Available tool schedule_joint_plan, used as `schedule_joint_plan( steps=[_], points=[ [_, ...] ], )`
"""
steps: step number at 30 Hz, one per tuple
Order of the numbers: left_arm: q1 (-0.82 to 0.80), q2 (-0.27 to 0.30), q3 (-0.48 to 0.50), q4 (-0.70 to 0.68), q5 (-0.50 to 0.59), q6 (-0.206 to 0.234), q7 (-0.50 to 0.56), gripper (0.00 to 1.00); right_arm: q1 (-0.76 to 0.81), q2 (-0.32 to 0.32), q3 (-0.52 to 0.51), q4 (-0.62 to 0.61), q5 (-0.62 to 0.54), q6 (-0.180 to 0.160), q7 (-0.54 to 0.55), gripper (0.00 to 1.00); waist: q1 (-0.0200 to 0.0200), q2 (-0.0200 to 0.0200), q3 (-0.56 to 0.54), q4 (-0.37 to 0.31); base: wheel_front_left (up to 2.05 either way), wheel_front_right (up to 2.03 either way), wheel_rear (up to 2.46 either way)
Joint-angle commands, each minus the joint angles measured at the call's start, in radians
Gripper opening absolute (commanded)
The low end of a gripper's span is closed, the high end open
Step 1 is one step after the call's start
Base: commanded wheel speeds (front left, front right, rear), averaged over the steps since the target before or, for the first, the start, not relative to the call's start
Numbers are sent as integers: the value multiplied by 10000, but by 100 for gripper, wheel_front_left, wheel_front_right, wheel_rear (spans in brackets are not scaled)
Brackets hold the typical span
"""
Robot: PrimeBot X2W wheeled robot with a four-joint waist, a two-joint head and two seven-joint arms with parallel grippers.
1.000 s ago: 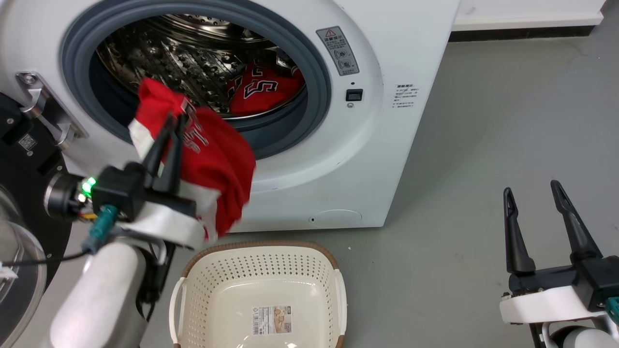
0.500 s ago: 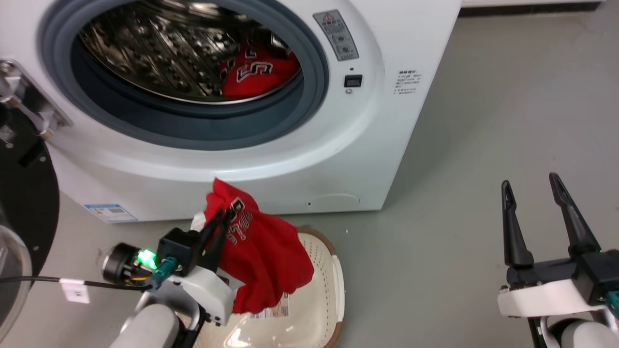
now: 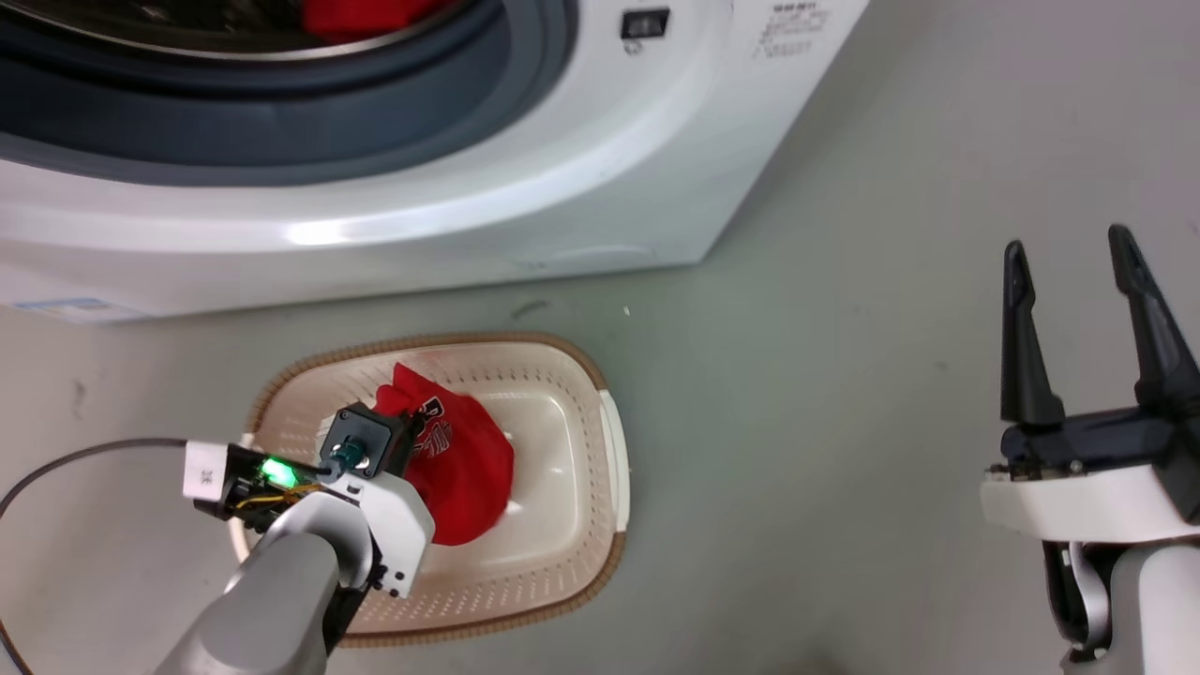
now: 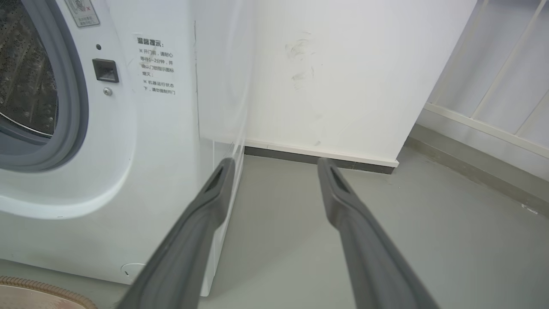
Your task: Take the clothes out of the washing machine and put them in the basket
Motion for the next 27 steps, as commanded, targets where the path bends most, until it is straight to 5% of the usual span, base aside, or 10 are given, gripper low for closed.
schedule_joint_plan(
  steps=[1,23,24,25,27],
  points=[
    [-474,0,-120,695,165,-108,37,0,-343,21,22,-108,61,-14,-24,100,-2,0,1173,-607,0,0,0],
    [-3052,-487,-630,5176,414,-580,-449,0,-921,20,82,-324,292,-14,-24,100,-2,0,3342,-1320,0,0,0],
    [-3075,-545,-590,5252,356,-561,-483,15,-911,18,88,-300,256,-14,-24,100,-2,0,3319,-1297,0,0,0],
    [-3070,-637,-584,5327,330,-527,-504,100,-896,18,92,-270,245,-14,-24,100,-2,0,3273,-1273,0,0,0],
    [-3070,-752,-613,5431,292,-443,-589,100,-886,20,131,-204,167,-14,-24,100,-2,0,3144,-1227,0,0,0]
  ],
)
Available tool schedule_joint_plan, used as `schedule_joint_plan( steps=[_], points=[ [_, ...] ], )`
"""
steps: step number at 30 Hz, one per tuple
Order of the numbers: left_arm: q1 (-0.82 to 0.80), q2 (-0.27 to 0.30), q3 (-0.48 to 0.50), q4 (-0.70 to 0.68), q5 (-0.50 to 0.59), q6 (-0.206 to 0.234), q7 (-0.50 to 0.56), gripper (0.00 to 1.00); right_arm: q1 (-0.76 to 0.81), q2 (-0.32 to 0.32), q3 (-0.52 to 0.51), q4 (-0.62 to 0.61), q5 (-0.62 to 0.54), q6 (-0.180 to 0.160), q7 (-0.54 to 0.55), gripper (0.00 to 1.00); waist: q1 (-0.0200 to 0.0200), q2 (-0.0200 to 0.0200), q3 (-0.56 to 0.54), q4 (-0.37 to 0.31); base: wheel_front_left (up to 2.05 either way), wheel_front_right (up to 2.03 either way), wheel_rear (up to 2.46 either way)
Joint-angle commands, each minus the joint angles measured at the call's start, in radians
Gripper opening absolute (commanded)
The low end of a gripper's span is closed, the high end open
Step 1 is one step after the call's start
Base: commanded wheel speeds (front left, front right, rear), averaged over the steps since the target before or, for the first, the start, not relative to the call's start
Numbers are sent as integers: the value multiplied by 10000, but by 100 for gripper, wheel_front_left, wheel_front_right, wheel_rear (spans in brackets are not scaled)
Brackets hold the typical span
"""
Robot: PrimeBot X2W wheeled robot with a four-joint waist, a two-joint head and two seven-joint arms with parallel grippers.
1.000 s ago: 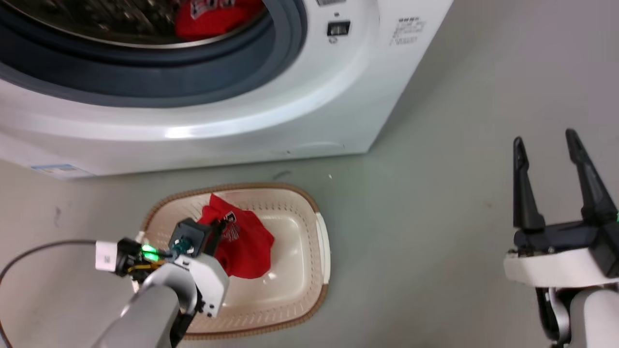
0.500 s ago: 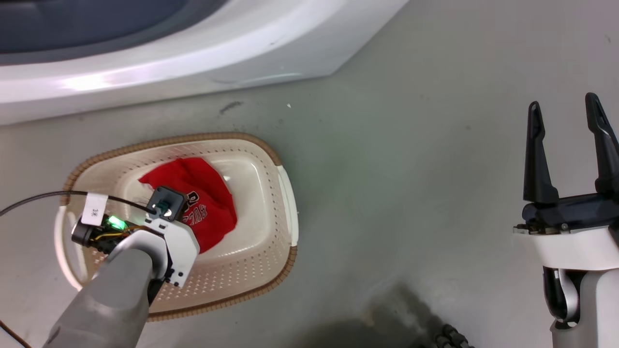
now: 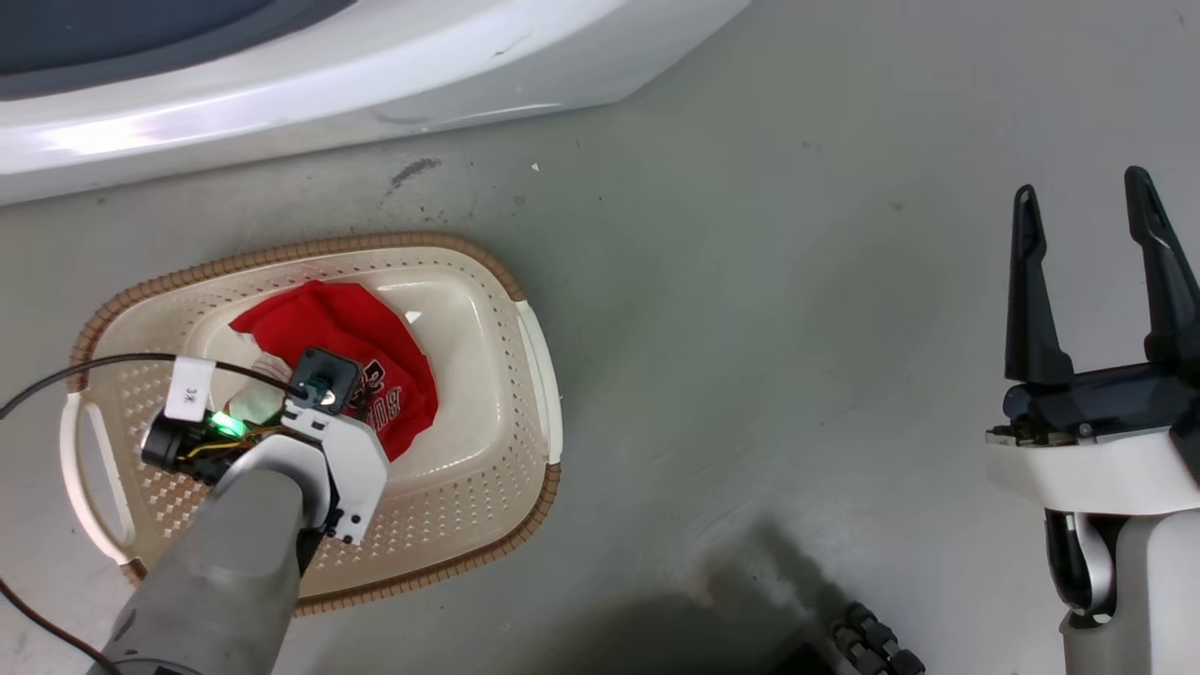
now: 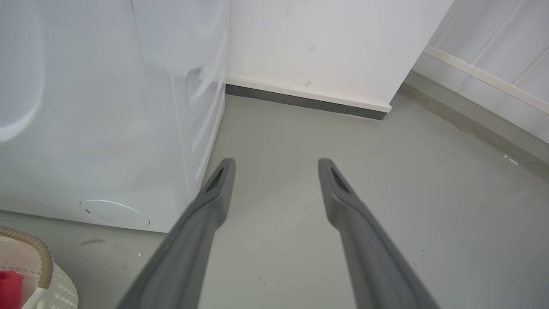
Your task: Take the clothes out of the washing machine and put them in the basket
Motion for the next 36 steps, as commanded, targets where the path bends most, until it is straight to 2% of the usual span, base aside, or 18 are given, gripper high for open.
schedule_joint_plan(
  steps=[1,14,20,26,33,36],
  points=[
    [-52,-75,-20,83,-50,90,-107,100,-99,18,18,57,-85,-14,-24,100,-1,0,-169,59,0,0,0],
    [949,-618,237,-89,-526,23,-589,100,534,18,-144,407,-543,-14,-24,100,-1,0,-2344,748,0,0,0],
    [1731,-417,812,-1943,-644,355,-592,100,890,17,-222,568,-751,-14,-24,100,-1,0,-3475,1216,0,0,0],
    [2609,-172,1443,-4184,-229,710,-589,100,1225,17,-463,707,-759,-14,-24,100,-1,0,-4323,1722,0,0,0],
    [3904,-302,2577,-6522,192,1124,-590,100,1528,17,-548,836,-752,-14,-24,100,-1,0,-5048,2001,0,0,0],
    [4483,-456,3037,-7380,336,1157,-591,100,1647,17,-528,829,-704,-14,-24,100,-1,0,-5281,2037,0,0,0]
  ],
)
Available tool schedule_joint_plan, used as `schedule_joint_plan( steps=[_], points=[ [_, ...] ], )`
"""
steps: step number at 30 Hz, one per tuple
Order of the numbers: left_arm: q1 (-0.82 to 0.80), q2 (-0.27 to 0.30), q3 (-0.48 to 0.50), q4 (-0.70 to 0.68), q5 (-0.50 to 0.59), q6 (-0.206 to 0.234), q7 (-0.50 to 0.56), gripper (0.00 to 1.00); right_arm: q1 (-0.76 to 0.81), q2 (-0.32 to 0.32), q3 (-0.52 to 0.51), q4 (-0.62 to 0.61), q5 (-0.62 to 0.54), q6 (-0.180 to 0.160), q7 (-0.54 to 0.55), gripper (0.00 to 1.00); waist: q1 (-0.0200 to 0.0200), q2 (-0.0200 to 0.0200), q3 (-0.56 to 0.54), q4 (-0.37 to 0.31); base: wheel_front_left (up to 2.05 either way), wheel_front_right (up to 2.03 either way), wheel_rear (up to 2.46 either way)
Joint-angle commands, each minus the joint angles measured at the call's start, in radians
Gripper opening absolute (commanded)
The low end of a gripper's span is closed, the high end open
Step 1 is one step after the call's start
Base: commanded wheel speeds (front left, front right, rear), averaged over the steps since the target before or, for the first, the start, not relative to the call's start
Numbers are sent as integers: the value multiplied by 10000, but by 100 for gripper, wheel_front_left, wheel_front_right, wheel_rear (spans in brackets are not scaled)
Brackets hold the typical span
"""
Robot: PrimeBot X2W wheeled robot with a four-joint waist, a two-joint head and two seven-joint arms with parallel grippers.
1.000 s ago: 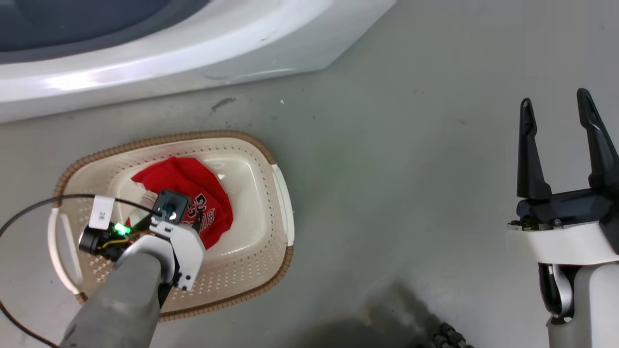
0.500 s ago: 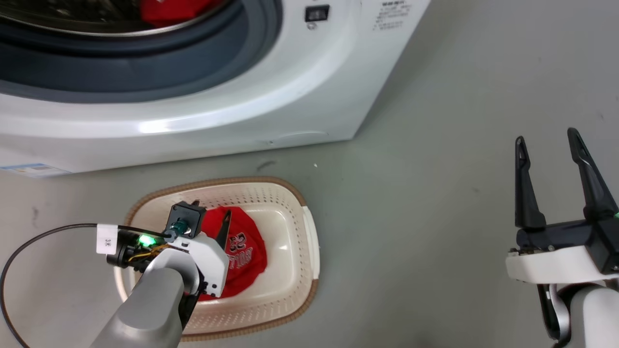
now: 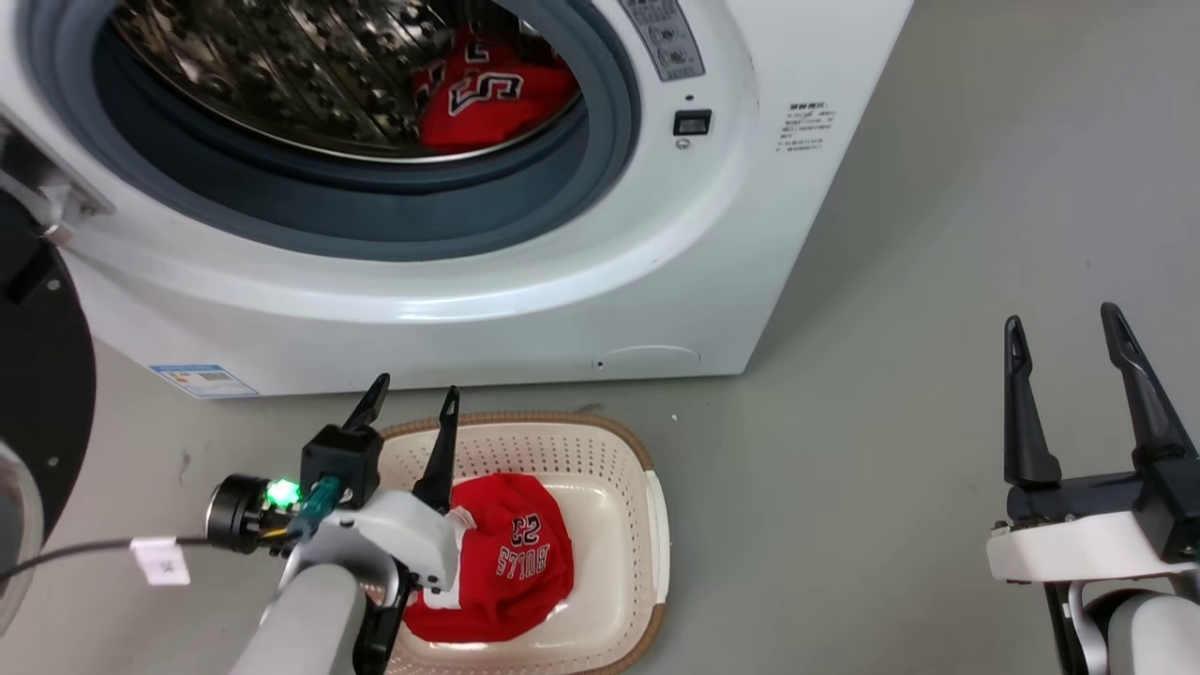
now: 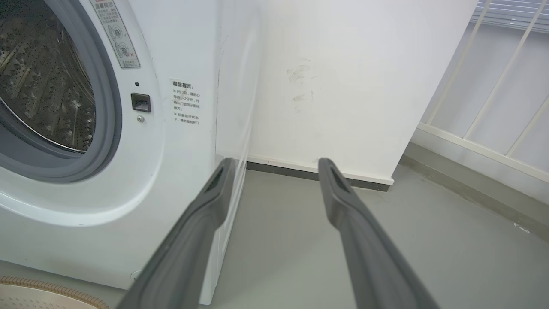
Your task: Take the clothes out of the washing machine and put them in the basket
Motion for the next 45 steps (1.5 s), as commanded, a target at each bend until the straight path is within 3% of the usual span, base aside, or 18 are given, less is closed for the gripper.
schedule_joint_plan(
  steps=[1,11,22,29,32,42,45],
  points=[
    [429,-139,302,-531,77,-24,-25,100,202,13,17,-22,47,-14,-24,100,2,0,-286,101,0,0,0],
    [2091,-924,2176,-2632,578,-439,-26,100,584,13,58,185,411,-14,-24,100,2,0,-867,6,0,0,0],
    [1899,-985,2716,-3066,1277,-1179,-26,100,480,13,181,149,631,-14,-24,100,2,0,-562,-413,0,0,0],
    [522,-215,2574,-2417,1326,-1518,-19,100,131,15,310,99,891,-14,-24,100,2,0,425,-992,0,0,0],
    [-504,224,2516,-2053,1142,-1589,440,100,-36,15,345,64,998,-14,-24,100,2,0,1001,-1288,0,0,0],
    [-4919,1825,2238,-1161,362,-1649,3579,100,-807,18,423,-138,1552,-14,-24,100,2,0,3226,-2216,0,0,0],
    [-6363,2547,1973,-657,292,-1642,4762,100,-1009,19,570,-177,1760,-14,-24,100,2,0,3794,-2480,0,0,0]
  ],
)
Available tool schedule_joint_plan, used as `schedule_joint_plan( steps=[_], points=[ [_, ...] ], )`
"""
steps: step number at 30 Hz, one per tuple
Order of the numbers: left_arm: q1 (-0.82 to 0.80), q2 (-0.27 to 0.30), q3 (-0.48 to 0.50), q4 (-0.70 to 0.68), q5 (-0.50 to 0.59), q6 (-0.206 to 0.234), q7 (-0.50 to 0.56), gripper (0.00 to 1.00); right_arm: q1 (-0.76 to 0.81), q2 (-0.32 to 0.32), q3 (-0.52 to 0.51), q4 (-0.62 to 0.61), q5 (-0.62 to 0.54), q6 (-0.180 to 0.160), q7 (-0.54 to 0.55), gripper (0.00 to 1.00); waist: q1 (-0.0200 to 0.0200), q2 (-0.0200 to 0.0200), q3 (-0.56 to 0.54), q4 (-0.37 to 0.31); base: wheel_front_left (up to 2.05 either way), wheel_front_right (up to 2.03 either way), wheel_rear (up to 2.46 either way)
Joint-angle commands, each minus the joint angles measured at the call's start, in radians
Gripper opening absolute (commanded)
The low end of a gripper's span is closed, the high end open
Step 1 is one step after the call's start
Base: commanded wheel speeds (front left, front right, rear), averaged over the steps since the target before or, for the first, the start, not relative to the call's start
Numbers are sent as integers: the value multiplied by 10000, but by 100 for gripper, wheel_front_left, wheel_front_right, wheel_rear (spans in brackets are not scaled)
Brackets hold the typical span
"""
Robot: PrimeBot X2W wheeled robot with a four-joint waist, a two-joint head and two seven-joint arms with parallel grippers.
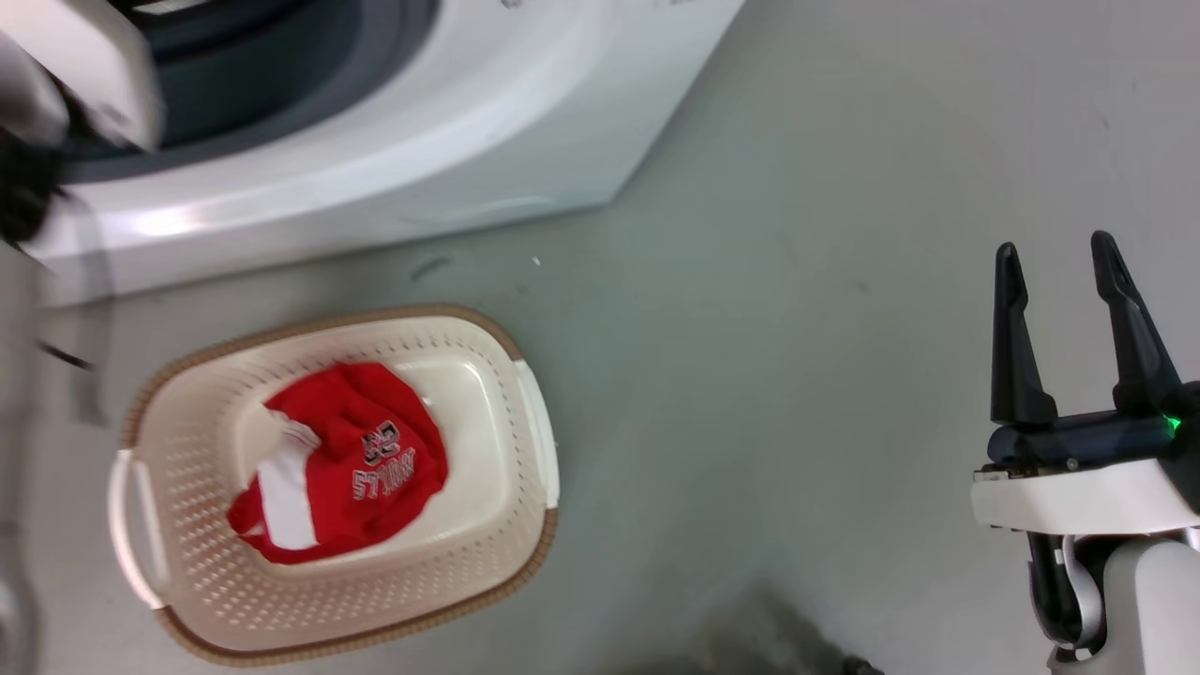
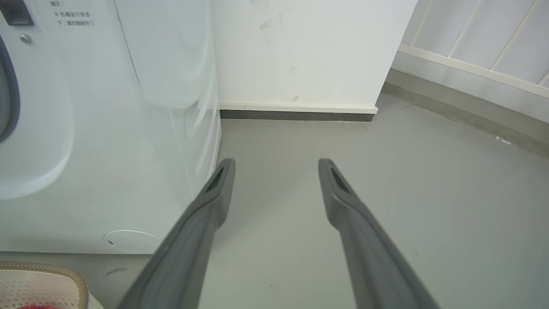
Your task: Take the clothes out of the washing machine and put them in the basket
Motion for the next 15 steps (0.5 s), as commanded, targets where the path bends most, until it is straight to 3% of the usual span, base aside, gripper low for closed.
schedule_joint_plan(
  steps=[1,9,15],
  points=[
    [-681,383,-119,230,72,20,487,100,-173,27,68,-41,109,-14,-24,100,-2,0,926,-594,0,0,0],
    [-4129,1147,-356,1881,-442,17,3210,100,-531,21,761,-207,477,-14,-25,100,-2,0,2031,-1490,0,0,0],
    [-5571,1455,-406,2978,-458,104,4699,100,-323,27,1160,-274,775,-14,-24,100,-2,0,2491,-2079,0,0,0]
  ],
)
